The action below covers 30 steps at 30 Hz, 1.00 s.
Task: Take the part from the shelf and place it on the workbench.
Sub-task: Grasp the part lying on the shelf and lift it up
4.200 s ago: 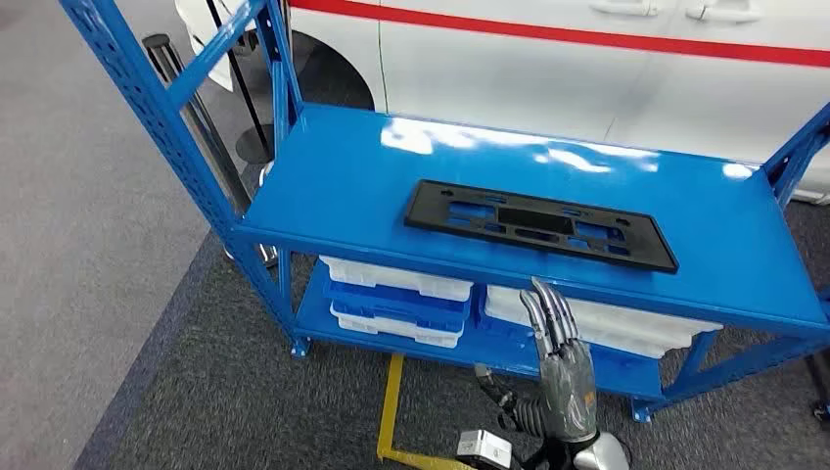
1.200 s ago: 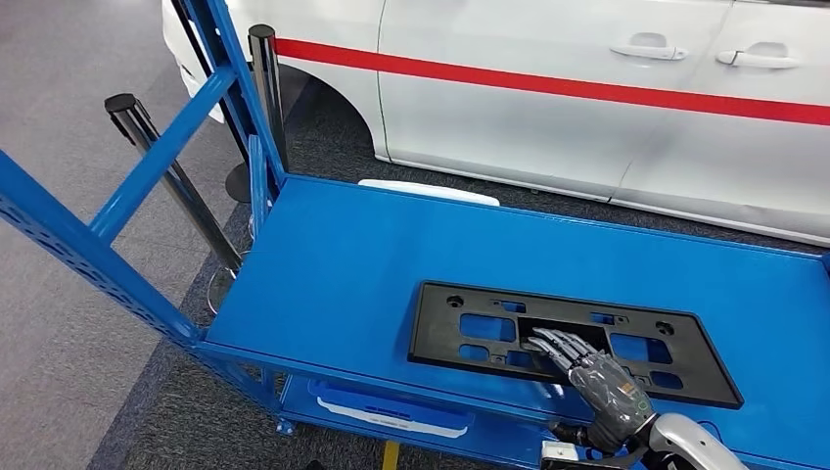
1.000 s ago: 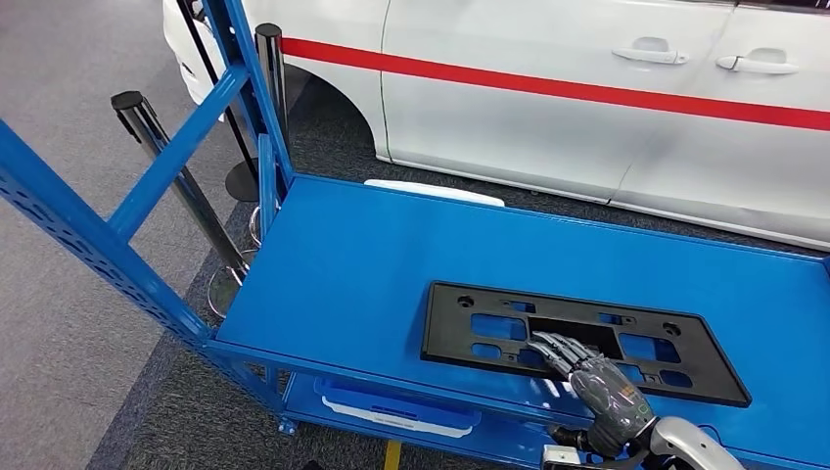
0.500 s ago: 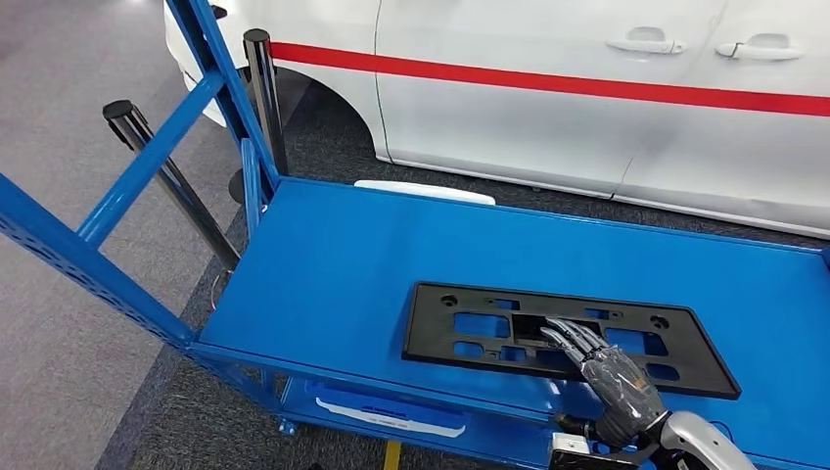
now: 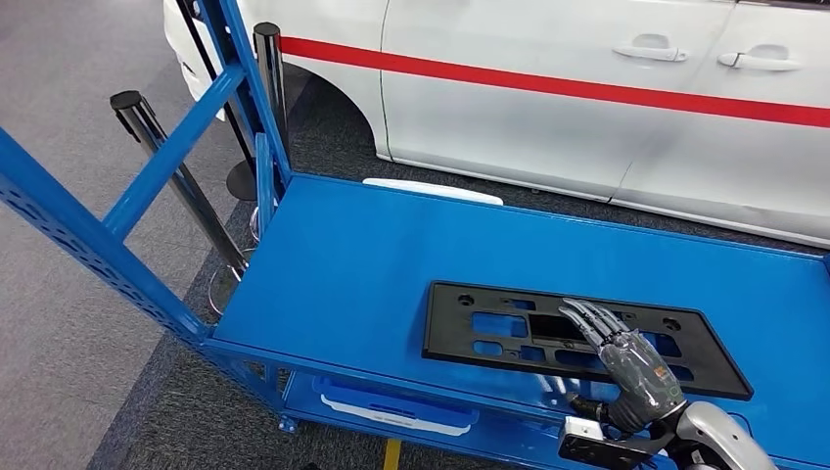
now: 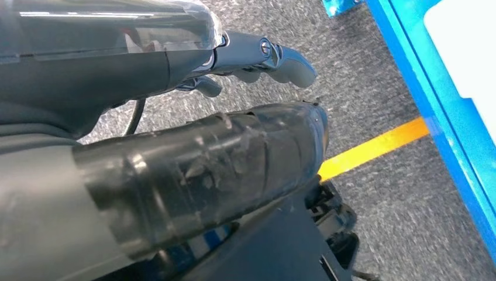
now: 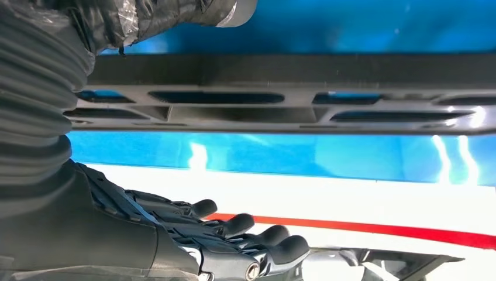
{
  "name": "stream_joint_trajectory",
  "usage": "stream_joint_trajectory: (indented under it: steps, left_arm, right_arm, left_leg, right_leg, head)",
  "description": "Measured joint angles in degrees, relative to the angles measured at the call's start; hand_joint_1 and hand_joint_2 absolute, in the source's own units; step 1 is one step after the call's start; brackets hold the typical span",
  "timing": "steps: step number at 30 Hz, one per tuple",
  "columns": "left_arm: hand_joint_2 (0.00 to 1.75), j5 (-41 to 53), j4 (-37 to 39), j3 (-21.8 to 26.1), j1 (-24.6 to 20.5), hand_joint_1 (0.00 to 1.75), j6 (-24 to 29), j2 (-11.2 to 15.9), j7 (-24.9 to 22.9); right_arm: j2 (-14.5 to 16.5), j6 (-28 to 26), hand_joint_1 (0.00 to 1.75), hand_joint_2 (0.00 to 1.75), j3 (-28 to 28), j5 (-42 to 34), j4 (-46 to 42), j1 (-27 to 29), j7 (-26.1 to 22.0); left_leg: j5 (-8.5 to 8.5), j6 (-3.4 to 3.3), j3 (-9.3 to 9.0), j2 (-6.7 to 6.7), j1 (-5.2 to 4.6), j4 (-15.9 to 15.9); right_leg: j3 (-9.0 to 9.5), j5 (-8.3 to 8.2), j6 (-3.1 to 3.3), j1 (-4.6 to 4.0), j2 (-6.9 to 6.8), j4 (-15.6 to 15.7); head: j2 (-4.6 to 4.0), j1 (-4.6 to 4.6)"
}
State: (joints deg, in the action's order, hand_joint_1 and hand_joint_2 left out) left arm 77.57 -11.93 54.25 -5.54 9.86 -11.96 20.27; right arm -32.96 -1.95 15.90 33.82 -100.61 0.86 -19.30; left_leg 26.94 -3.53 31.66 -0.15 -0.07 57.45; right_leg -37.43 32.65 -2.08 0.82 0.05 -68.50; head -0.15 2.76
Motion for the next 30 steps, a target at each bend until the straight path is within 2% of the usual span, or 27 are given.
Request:
stream_joint_trajectory:
  steps: [1, 2, 3, 4, 5, 7, 8, 10, 12, 13, 16, 17, 18, 19, 21, 23, 25, 27, 28, 30]
  left_arm:
    - [0.00, 0.00, 0.00, 0.00, 0.01, 0.00, -0.02, 0.00, 0.00]
    - [0.00, 0.00, 0.00, 0.00, 0.06, 0.00, -0.03, 0.00, 0.00]
    - [0.00, 0.00, 0.00, 0.00, 0.09, 0.00, -0.05, 0.00, -0.01]
    - [0.00, 0.00, 0.00, 0.00, 0.11, 0.00, -0.06, -0.01, 0.00]
    - [0.00, 0.01, 0.00, 0.00, 0.11, 0.00, -0.07, -0.01, 0.01]
    - [0.00, 0.02, 0.00, 0.00, 0.06, 0.00, -0.07, -0.02, 0.03]
    - [0.00, 0.03, 0.00, 0.00, 0.05, 0.00, -0.07, -0.02, 0.04]
    - [0.00, 0.07, 0.00, 0.00, 0.06, 0.00, -0.07, -0.02, 0.04]
    - [0.00, 0.09, 0.00, 0.00, 0.06, 0.00, -0.07, -0.02, 0.04]
    - [0.00, 0.09, 0.00, -0.01, 0.06, 0.00, -0.07, -0.02, 0.05]
    - [0.00, 0.10, 0.00, -0.02, 0.10, 0.00, -0.09, -0.02, 0.04]
    - [0.00, 0.11, 0.00, -0.02, 0.14, 0.00, -0.09, -0.02, 0.03]
    - [0.00, 0.14, 0.00, -0.02, 0.18, 0.00, -0.09, -0.01, 0.01]
    - [0.00, 0.16, 0.00, -0.02, 0.20, 0.00, -0.09, -0.01, -0.02]
    - [0.00, 0.22, 0.00, -0.02, 0.15, 0.00, -0.09, 0.02, -0.05]
    - [0.00, 0.26, 0.00, -0.03, 0.04, 0.00, -0.09, 0.04, -0.07]
    - [0.00, 0.26, 0.00, -0.04, 0.04, 0.00, -0.09, 0.05, -0.09]
    - [0.00, 0.27, 0.00, -0.04, 0.15, 0.00, -0.09, 0.05, -0.12]
    - [0.00, 0.28, 0.00, -0.04, 0.16, 0.00, -0.09, 0.04, -0.13]
    - [0.00, 0.32, 0.00, -0.04, 0.05, 0.00, -0.08, 0.03, -0.13]
  right_arm:
    - [0.02, 0.01, 0.00, 1.75, -0.08, 0.26, -0.01, 0.10, 0.08]
    - [0.03, -0.02, 0.00, 1.75, -0.11, 0.79, 0.03, 0.21, 0.27]
    - [0.04, -0.11, 0.00, 1.75, -0.15, 1.58, 0.09, 0.30, 0.52]
    - [0.04, -0.33, 0.02, 1.75, -0.21, 2.60, 0.15, 0.35, 0.88]
    - [0.04, -0.73, 0.09, 1.75, -0.30, 3.82, 0.22, 0.36, 1.32]
    - [0.08, -1.96, 0.33, 1.75, -0.43, 6.54, 0.46, 0.35, 2.37]
    - [0.09, -2.59, 0.43, 1.75, -0.47, 7.91, 0.65, 0.42, 2.94]
    - [0.12, -3.39, 0.60, 1.75, -0.50, 9.82, 1.12, 0.63, 3.73]
    - [0.13, -3.69, 0.93, 1.75, -0.52, 10.60, 1.57, 0.75, 4.13]
    - [0.13, -3.74, 1.10, 1.75, -0.53, 10.77, 1.77, 0.77, 4.24]
    - [0.15, -3.56, 1.27, 1.75, -0.55, 10.99, 2.43, 0.92, 4.38]
    - [0.15, -3.30, 1.31, 1.75, -0.55, 10.97, 2.68, 1.02, 4.40]
    - [0.15, -3.01, 1.35, 1.75, -0.55, 10.87, 2.91, 1.13, 4.43]
    - [0.15, -2.73, 1.40, 1.75, -0.55, 10.70, 3.11, 1.19, 4.44]
    - [0.15, -2.45, 1.52, 1.75, -0.60, 10.32, 3.40, 1.25, 4.44]
    - [0.15, -2.40, 1.65, 1.75, -0.78, 10.15, 3.59, 1.21, 4.47]
    - [0.14, -2.44, 1.73, 1.75, -1.03, 10.12, 3.70, 1.19, 4.52]
    - [0.07, -2.50, 1.75, 1.75, -1.30, 10.12, 3.70, 1.20, 4.54]
    - [0.04, -2.51, 1.75, 1.75, -1.39, 10.12, 3.70, 1.21, 4.53]
    - [0.02, -2.51, 1.75, 1.75, -1.46, 10.11, 3.79, 1.34, 4.52]
  left_leg:
    - [0.00, -0.01, 0.04, 0.01, -0.01, 0.03]
    - [0.01, 0.01, 0.05, 0.03, -0.02, 0.07]
    - [0.05, 0.03, 0.05, 0.03, -0.01, 0.13]
    - [0.11, 0.09, 0.02, 0.01, 0.01, 0.22]
    - [0.23, 0.23, 0.00, -0.02, 0.04, 0.37]
    - [0.50, 0.69, 0.15, -0.11, -0.12, 0.76]
    - [0.57, 0.98, 0.25, -0.14, -0.20, 0.88]
    - [0.57, 1.47, 0.31, -0.18, -0.26, 0.84]
    - [1.45, 1.99, 0.59, -0.16, -0.16, 1.71]
    - [2.65, 2.21, 1.30, -0.15, -0.12, 3.42]
    - [7.96, 2.55, 6.05, -0.13, -0.03, 13.89]
    - [8.69, 2.54, 7.28, -0.13, -0.02, 16.55]
    - [8.24, 2.46, 7.56, -0.13, -0.02, 17.15]
    - [6.72, 2.30, 6.74, -0.13, -0.03, 15.44]
    - [2.73, 1.71, 3.10, -0.15, -0.15, 7.85]
    - [0.97, 1.30, 0.48, -0.15, -0.33, 2.15]
    - [0.98, 1.17, 0.05, -0.15, -0.40, 0.91]
    - [0.57, 0.72, -0.24, -0.05, -0.15, 0.29]
    - [0.34, 0.43, -0.41, 0.02, -0.01, -0.09]
    - [0.13, 0.10, -0.57, 0.12, 0.06, -0.43]
  right_leg:
    - [-1.69, 1.35, -0.23, 0.11, 0.00, -3.56]
    - [-2.75, 1.76, -0.41, 0.22, -0.01, -5.74]
    - [-2.74, 0.97, -0.53, 0.34, -0.01, -5.68]
    - [-1.59, -0.77, -0.59, 0.47, -0.02, -3.31]
    - [0.38, -2.86, -0.59, 0.59, -0.03, 0.70]
    - [3.61, -5.22, -0.25, 0.46, 0.01, 7.52]
    - [4.28, -5.47, 0.05, 0.31, 0.05, 9.15]
    - [4.24, -5.42, 0.75, 0.11, 0.14, 9.48]
    - [4.35, -5.59, 1.42, 0.25, 0.10, 9.75]
    - [4.41, -5.67, 1.80, 0.34, 0.05, 9.88]
    - [4.37, -5.61, 2.47, 0.11, -0.11, 9.90]
    - [4.38, -5.58, 2.53, 0.00, -0.12, 9.88]
    - [4.42, -5.55, 2.56, -0.09, -0.11, 9.85]
    - [4.52, -5.52, 2.60, -0.17, -0.07, 9.84]
    - [4.79, -5.39, 2.58, -0.34, 0.01, 9.81]
    - [4.73, -5.30, 2.32, -0.49, 0.04, 9.69]
    - [4.58, -5.41, 1.85, -0.49, 0.04, 9.72]
    - [4.50, -5.00, 1.31, -0.39, 0.06, 9.43]
    - [4.00, -4.10, 1.05, -0.36, 0.08, 8.21]
    - [1.30, -0.81, 0.61, -0.09, 0.06, 2.31]
  head:
    - [0.00, 0.00]
    - [0.00, -0.01]
    - [0.00, -0.01]
    - [0.00, -0.01]
    - [0.00, 0.01]
    - [0.00, -0.01]
    - [0.00, -0.02]
    - [0.00, -0.07]
    - [0.00, -0.07]
    - [0.00, -0.08]
    - [0.00, -0.11]
    - [0.00, -0.10]
    - [0.00, -0.10]
    - [0.00, -0.11]
    - [0.00, -0.09]
    - [0.00, -0.07]
    - [0.00, -0.07]
    - [0.00, -0.04]
    - [0.00, -0.02]
    - [0.00, 0.03]
